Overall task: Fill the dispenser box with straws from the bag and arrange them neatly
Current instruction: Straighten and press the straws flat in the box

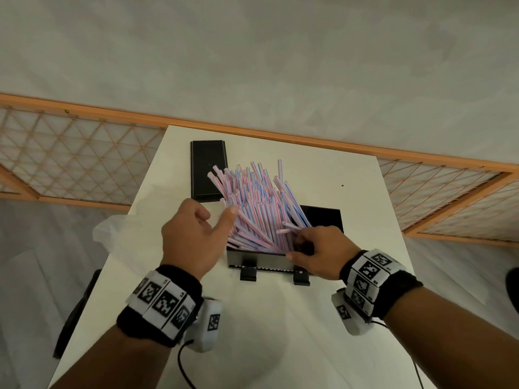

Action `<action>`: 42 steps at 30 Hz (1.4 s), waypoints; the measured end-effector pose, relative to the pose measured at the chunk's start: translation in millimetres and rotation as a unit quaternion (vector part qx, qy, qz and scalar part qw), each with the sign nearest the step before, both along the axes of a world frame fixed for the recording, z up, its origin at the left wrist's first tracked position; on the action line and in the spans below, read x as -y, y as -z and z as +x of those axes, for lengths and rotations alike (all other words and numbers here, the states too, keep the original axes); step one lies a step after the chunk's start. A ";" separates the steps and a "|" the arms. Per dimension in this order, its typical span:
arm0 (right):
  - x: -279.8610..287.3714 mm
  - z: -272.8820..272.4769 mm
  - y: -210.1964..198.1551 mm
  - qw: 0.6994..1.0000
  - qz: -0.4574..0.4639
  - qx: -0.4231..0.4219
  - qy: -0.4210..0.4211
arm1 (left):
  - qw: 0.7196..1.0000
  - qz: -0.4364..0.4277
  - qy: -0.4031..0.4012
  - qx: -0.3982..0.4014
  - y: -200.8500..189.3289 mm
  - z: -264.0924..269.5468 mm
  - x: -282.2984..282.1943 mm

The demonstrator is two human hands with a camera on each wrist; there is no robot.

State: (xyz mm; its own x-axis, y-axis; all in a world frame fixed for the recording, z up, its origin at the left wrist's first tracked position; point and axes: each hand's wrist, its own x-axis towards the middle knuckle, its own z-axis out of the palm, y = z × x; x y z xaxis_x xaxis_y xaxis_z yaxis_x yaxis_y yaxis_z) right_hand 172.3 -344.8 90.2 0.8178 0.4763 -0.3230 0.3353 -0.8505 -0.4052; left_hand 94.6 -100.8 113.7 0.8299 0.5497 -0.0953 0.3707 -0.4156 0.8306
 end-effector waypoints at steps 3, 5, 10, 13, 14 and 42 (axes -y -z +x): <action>-3.6 -3.7 4.2 0.999 -0.015 -0.048 -0.015 | 0.982 -0.168 -0.005 -0.085 6.0 4.0 7.4; -8.9 -7.3 7.1 0.996 0.011 -0.088 -0.015 | 0.967 -0.238 0.002 -0.089 10.8 4.7 13.0; -11.0 -1.8 7.0 0.998 -0.034 -0.055 -0.012 | 0.973 -0.221 0.005 -0.065 13.9 4.8 10.3; -15.5 -3.7 12.2 0.993 -0.071 -0.086 -0.035 | 0.969 -0.229 0.033 -0.081 15.3 6.0 9.4; -17.4 -4.4 13.1 0.994 -0.060 -0.083 -0.038 | 0.969 -0.232 0.041 -0.078 14.4 6.5 10.5; -12.5 -3.7 17.8 0.994 -0.081 -0.070 -0.034 | 0.993 -0.075 0.058 -0.076 34.9 2.4 9.2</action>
